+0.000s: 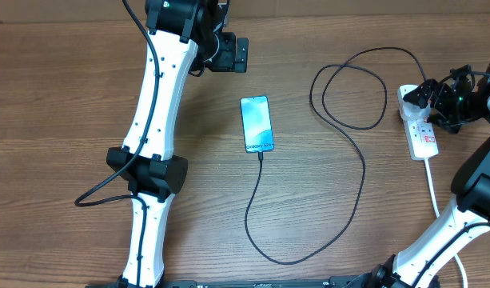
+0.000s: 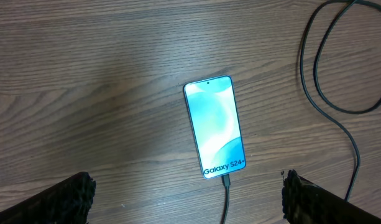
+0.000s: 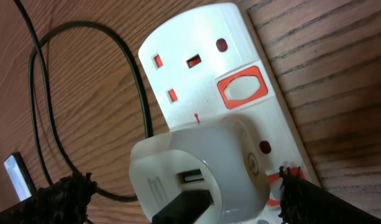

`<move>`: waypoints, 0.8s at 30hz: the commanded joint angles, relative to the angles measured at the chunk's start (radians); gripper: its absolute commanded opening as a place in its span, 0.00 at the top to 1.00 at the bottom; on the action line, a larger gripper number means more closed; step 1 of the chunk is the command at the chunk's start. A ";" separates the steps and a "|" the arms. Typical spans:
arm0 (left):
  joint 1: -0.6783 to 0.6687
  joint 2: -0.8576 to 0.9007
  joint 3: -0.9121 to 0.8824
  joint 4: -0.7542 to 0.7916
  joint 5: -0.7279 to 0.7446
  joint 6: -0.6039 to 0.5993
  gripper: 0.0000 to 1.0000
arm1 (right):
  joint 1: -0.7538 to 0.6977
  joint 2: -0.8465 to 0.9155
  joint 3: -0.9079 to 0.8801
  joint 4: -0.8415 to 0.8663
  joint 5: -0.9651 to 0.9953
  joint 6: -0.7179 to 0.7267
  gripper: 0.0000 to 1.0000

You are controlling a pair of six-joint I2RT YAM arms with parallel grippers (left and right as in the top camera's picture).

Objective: Plug charger to phone and switch on socket
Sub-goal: 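Press the orange socket switch down with the right gripper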

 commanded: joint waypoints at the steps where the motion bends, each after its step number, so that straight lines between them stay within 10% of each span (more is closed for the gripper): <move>1: 0.005 -0.004 0.017 -0.002 -0.014 0.015 0.00 | 0.002 0.014 0.021 -0.005 -0.021 -0.007 0.00; 24: 0.005 -0.004 0.017 -0.002 -0.014 0.015 0.00 | 0.005 0.015 0.018 -0.003 -0.050 -0.003 0.00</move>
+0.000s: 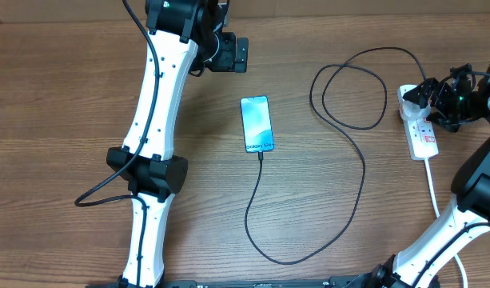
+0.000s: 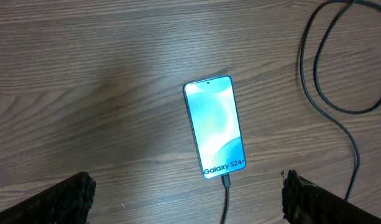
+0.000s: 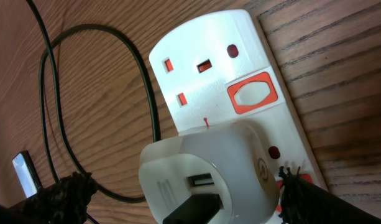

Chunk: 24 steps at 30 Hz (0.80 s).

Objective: Plug charger to phone and switch on socket
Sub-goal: 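Press the orange socket switch down with the right gripper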

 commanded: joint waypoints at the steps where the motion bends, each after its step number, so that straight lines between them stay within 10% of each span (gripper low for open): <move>1: 0.005 -0.004 0.017 -0.002 -0.014 0.015 0.00 | 0.009 0.014 0.017 -0.012 -0.023 0.000 0.00; 24: 0.005 -0.004 0.017 -0.002 -0.014 0.015 0.00 | 0.020 0.014 -0.003 0.020 0.053 0.018 0.00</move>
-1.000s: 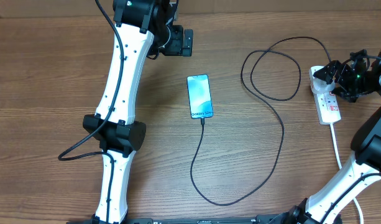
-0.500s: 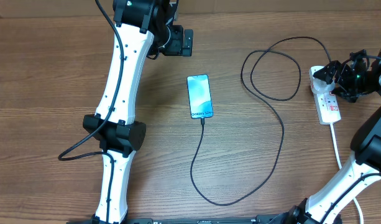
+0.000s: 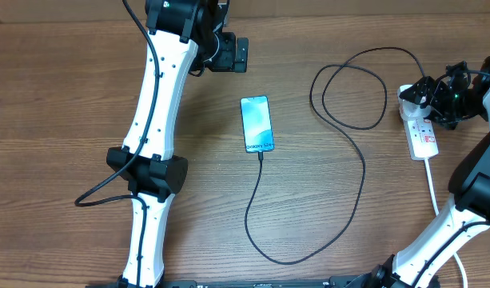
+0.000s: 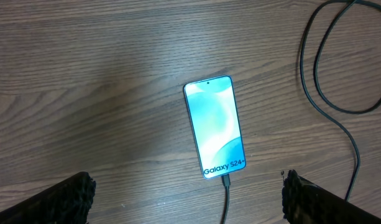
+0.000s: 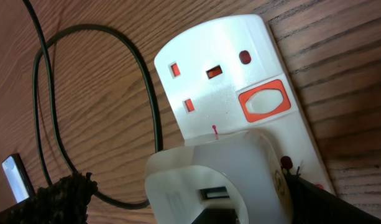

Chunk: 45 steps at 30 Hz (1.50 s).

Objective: Plug charger to phone and switch on socket
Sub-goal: 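Press the orange socket switch down with the right gripper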

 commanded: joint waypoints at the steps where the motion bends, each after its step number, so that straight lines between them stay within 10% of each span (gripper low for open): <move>1: 0.005 -0.004 0.017 -0.002 -0.014 0.015 0.00 | -0.011 0.014 0.000 0.008 0.021 0.006 0.00; 45: 0.005 -0.004 0.017 -0.002 -0.014 0.015 0.00 | -0.019 0.014 0.018 -0.055 -0.055 -0.008 0.00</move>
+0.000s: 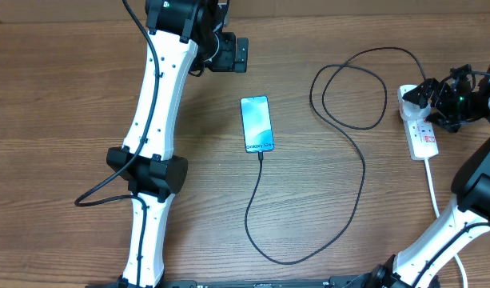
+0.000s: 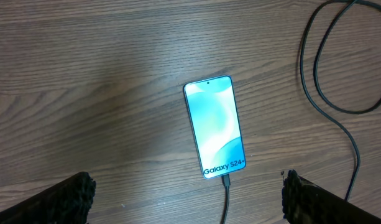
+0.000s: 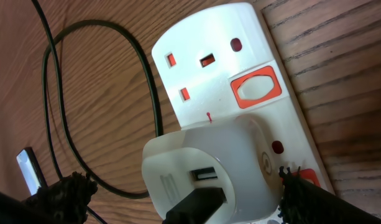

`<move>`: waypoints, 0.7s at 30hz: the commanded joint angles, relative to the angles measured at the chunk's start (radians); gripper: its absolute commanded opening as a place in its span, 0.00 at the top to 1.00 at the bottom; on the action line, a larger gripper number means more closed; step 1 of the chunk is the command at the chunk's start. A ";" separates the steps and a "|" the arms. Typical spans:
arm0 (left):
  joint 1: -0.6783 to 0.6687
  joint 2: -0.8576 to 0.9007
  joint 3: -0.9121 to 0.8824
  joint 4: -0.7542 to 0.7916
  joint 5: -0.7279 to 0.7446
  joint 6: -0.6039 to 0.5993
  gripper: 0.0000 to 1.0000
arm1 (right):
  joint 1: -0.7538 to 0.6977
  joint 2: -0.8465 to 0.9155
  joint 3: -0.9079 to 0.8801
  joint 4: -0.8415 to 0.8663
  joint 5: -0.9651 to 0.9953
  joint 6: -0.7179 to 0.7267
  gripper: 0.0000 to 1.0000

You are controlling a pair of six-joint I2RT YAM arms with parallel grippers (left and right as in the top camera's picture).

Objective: Plug charger to phone and switch on socket
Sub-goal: 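Press the orange socket switch down with the right gripper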

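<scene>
A lit phone (image 2: 215,127) lies flat on the wooden table with the black cable (image 2: 226,186) plugged into its lower end. The cable (image 1: 340,200) loops right to a white charger adapter (image 3: 209,168) seated in the white power strip (image 1: 421,132). My right gripper (image 3: 184,202) hangs open astride the adapter, its right fingertip (image 3: 308,199) beside a red switch (image 3: 302,177). An orange switch (image 3: 257,89) belongs to the empty socket beyond. My left gripper (image 2: 187,199) is open and empty, high above the phone, at the table's far side (image 1: 229,54).
The strip's white lead (image 1: 432,192) runs toward the near edge at the right. A wide cable loop (image 1: 348,88) lies between phone and strip. The left arm's links (image 1: 153,144) stretch over the table's left half.
My right gripper has shifted slightly back along the strip; the red switch by its right fingertip shows again and more of the adapter is in view. The left arm, phone and cable are unchanged.
The phone lay with the cable in it and my left gripper stayed open above it throughout. My right gripper stood open astride the adapter, then sat further along the strip with its right fingertip over the red switch, and now is back beside that switch.
</scene>
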 commanded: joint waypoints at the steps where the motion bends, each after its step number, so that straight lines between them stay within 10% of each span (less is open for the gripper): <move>1: 0.005 -0.004 0.017 -0.002 -0.014 0.015 0.00 | 0.010 0.012 0.010 -0.012 -0.014 0.011 0.00; 21: 0.005 -0.004 0.017 -0.002 -0.014 0.015 0.00 | 0.021 0.012 -0.021 0.007 -0.014 0.030 0.00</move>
